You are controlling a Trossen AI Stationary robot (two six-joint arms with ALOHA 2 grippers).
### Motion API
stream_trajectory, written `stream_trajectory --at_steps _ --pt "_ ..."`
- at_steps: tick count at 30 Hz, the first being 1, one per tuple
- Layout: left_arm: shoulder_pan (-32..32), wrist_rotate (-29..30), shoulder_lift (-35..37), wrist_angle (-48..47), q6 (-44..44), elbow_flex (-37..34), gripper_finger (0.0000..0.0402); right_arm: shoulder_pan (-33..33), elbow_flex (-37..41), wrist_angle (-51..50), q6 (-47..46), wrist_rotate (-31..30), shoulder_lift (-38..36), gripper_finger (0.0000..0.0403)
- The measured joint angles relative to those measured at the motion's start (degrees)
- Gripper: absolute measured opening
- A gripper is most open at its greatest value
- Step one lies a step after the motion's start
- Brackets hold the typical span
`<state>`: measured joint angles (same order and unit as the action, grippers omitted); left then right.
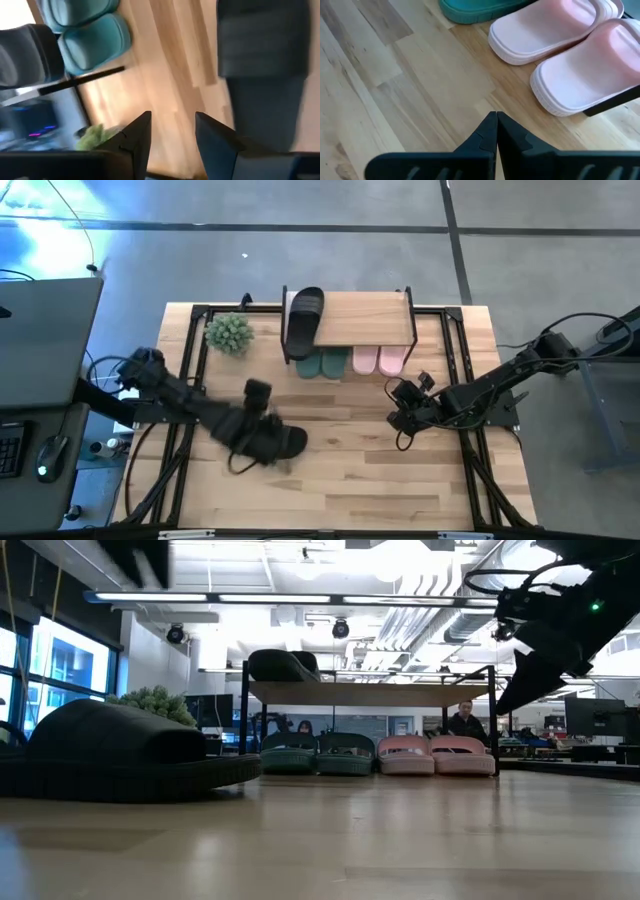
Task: Pick and place slides into the shelf
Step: Put the black slides on the shelf
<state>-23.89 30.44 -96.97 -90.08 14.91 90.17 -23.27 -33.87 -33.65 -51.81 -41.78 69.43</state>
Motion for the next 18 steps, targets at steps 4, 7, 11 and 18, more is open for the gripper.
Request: stream_trajectory --at_steps 4,7,11,18 --pt "-7.1 3.5 0.2 1.6 7.2 -9.8 0.0112 0.0 0.0 0.0 -0.5 -0.3 0.0 0.0" --pt "-11.4 4.6 0.2 5.9 13.5 -15.6 0.0088 0.0 0.0 0.0 -0.9 -0.3 0.0 0.0" --pt "-17.0 14.4 0.2 11.2 20.1 -20.0 0.0058 0.0 0.0 0.0 -0.3 -1.4 0.0 0.0" --pt "-23.0 19.8 1.0 19.0 25.4 -28.3 0.003 0.0 0.0 0.1 -1.3 -1.2 0.0 0.0"
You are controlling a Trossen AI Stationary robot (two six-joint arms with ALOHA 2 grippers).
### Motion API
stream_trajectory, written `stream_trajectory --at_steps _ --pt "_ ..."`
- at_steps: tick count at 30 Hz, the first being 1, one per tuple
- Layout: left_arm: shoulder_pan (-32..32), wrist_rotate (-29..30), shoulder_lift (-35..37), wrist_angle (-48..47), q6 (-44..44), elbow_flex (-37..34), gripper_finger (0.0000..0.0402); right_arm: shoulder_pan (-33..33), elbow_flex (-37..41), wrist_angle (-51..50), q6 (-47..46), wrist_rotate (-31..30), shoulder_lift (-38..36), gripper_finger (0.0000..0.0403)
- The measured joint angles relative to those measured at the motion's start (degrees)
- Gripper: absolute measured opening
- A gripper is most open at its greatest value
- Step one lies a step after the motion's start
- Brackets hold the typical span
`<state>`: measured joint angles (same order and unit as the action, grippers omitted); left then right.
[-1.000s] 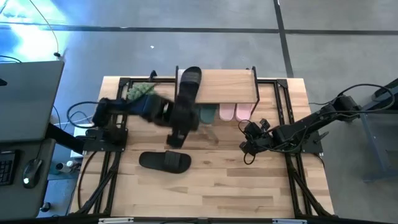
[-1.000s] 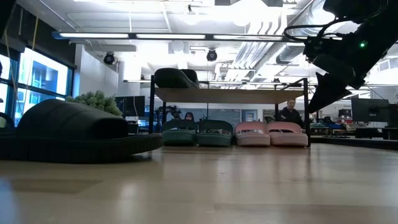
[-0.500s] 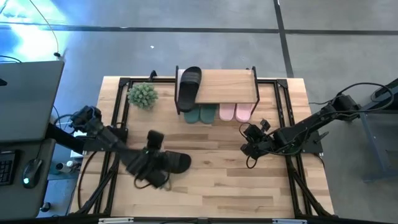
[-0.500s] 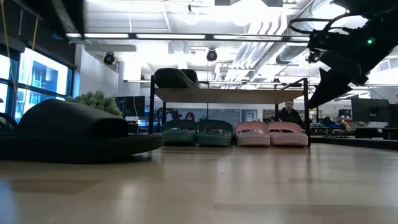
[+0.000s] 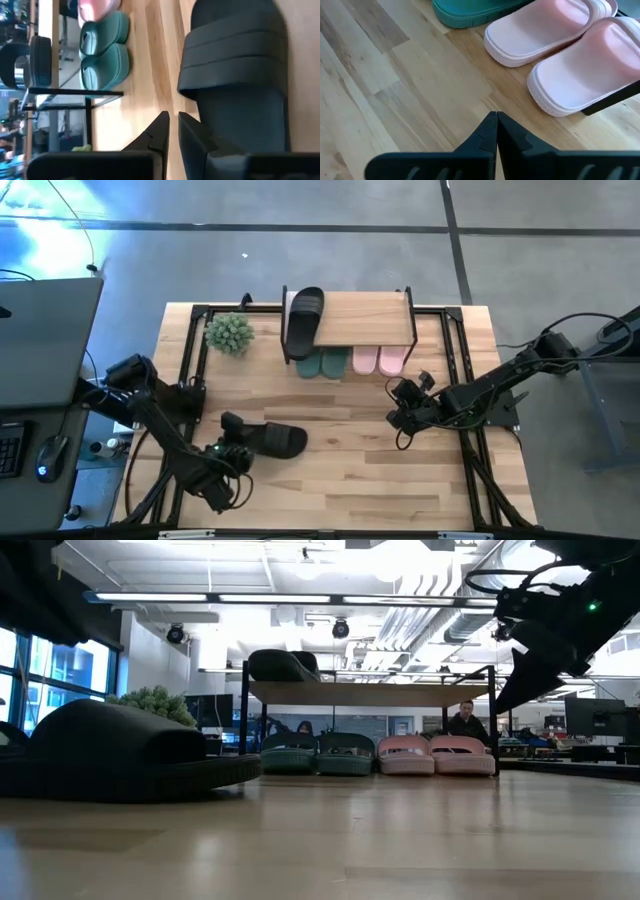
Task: Pick and place slides into the shelf
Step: Put the black slides on the shelf
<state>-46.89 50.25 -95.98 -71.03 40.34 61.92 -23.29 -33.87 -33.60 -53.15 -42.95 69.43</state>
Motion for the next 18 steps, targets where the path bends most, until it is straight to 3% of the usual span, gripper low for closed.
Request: stream_trajectory --at_steps 8,18 --pt "-5.7 7.1 4.5 8.1 3.6 -11.0 0.0033 0.0 0.0 0.2 -1.0 1.3 0.0 0.0" --pt "-6.7 7.4 5.4 9.4 -1.5 -14.8 0.0085 0.0 0.0 0.2 -2.4 1.5 0.0 0.0"
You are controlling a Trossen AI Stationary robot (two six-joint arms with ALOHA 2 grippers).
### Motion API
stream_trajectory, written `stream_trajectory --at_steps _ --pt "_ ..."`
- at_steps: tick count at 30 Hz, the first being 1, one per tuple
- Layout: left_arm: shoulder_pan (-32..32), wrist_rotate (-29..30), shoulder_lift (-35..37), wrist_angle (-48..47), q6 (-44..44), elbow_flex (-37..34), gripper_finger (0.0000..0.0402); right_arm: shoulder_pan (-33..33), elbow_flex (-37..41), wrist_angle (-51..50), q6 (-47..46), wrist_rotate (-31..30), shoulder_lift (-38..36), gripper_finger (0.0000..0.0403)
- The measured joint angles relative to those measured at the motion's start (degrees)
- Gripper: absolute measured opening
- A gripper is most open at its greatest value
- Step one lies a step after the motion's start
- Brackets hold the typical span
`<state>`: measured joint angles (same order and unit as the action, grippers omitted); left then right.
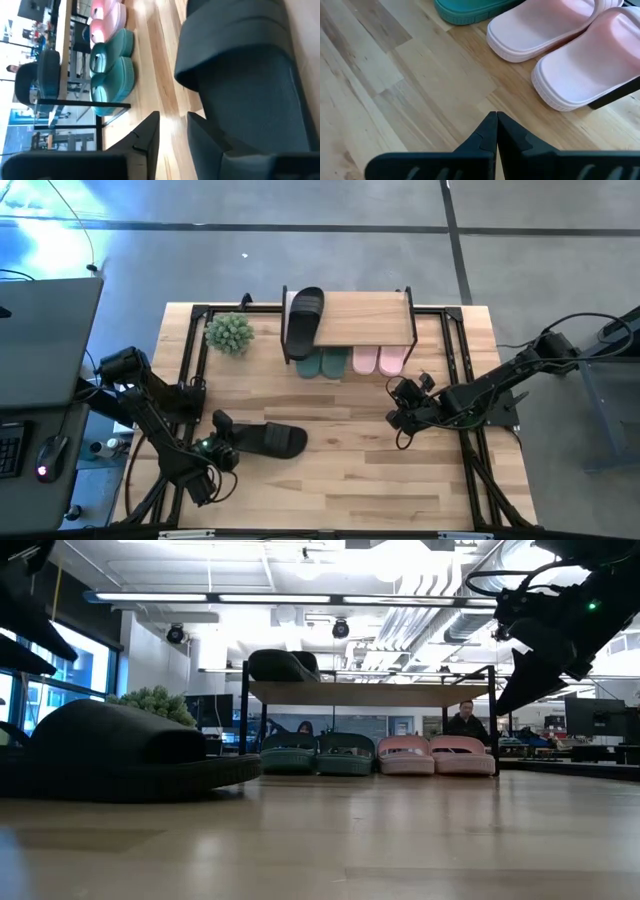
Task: Pick and place slides into the shelf
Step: Put the black slides on the shelf
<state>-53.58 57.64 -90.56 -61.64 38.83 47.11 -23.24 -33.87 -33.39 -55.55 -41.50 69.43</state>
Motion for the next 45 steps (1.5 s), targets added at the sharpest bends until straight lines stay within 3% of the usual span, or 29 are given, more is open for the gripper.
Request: stream_trajectory --at_steps 10,18,25,31,40,45 --pt "0.4 1.4 0.0 2.3 -1.4 0.0 0.0157 0.0 0.0 -0.5 0.0 -0.4 0.0 0.0" --pt "4.4 0.4 -0.6 10.8 -18.3 0.0 0.0181 0.0 0.0 -0.5 -0.5 -0.8 0.0 0.0" --pt "10.8 -7.7 -1.0 22.3 -34.4 -0.9 0.0161 0.0 0.0 -0.6 -1.1 -0.5 0.0 0.0" --pt "14.3 -9.5 -1.0 31.3 -44.9 -3.8 0.0138 0.0 0.0 -0.7 -1.1 -0.5 0.0 0.0" --pt "18.0 -9.7 -1.1 39.3 -53.0 -3.9 0.0116 0.0 0.0 -0.7 -1.2 -0.8 0.0 0.0" --pt "20.4 -10.4 -1.1 43.4 -53.2 -3.9 0.0067 0.0 0.0 -0.7 -1.1 -0.8 0.0 0.0"
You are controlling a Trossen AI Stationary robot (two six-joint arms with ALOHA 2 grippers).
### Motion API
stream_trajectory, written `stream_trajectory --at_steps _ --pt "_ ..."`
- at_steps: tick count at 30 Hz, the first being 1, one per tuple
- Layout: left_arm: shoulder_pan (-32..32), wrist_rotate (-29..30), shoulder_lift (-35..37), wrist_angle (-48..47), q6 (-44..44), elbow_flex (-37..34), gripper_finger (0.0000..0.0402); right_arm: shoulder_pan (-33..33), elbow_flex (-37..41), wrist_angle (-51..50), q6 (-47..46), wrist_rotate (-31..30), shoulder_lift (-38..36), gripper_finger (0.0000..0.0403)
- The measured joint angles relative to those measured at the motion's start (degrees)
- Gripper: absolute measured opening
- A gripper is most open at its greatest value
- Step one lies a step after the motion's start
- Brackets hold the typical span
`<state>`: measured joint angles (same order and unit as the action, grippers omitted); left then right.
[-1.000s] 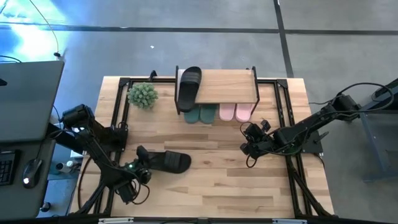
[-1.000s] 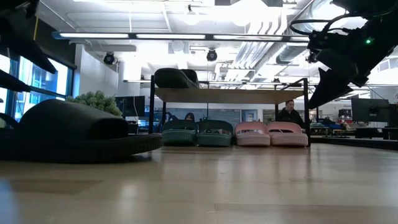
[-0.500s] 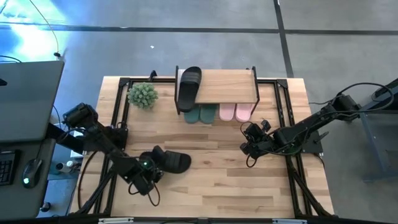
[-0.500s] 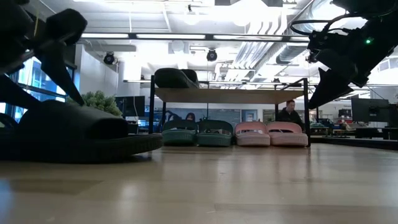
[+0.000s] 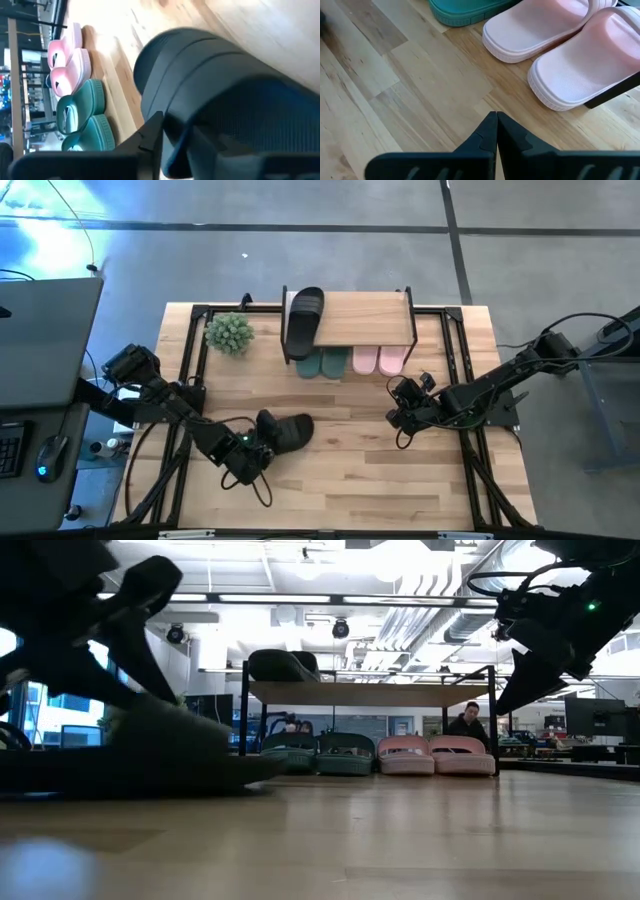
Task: Pick and place slides into the shelf
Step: Put the black slides on the shelf
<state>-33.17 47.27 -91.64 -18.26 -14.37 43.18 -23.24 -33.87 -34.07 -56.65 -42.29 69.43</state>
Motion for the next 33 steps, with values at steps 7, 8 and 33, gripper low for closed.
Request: stream_trajectory --at_steps 7,8,33 --pt "3.2 -2.6 0.0 5.0 -0.3 0.0 0.0017 0.0 0.0 0.0 0.0 0.0 0.0 0.0" --pt "3.4 -2.6 0.0 5.8 -0.3 0.0 0.002 0.0 0.0 0.0 0.0 0.0 0.0 0.0" --pt "17.5 19.5 -1.9 -14.9 -6.6 53.6 0.0001 0.0 0.0 0.0 -0.3 -0.3 0.0 0.0"
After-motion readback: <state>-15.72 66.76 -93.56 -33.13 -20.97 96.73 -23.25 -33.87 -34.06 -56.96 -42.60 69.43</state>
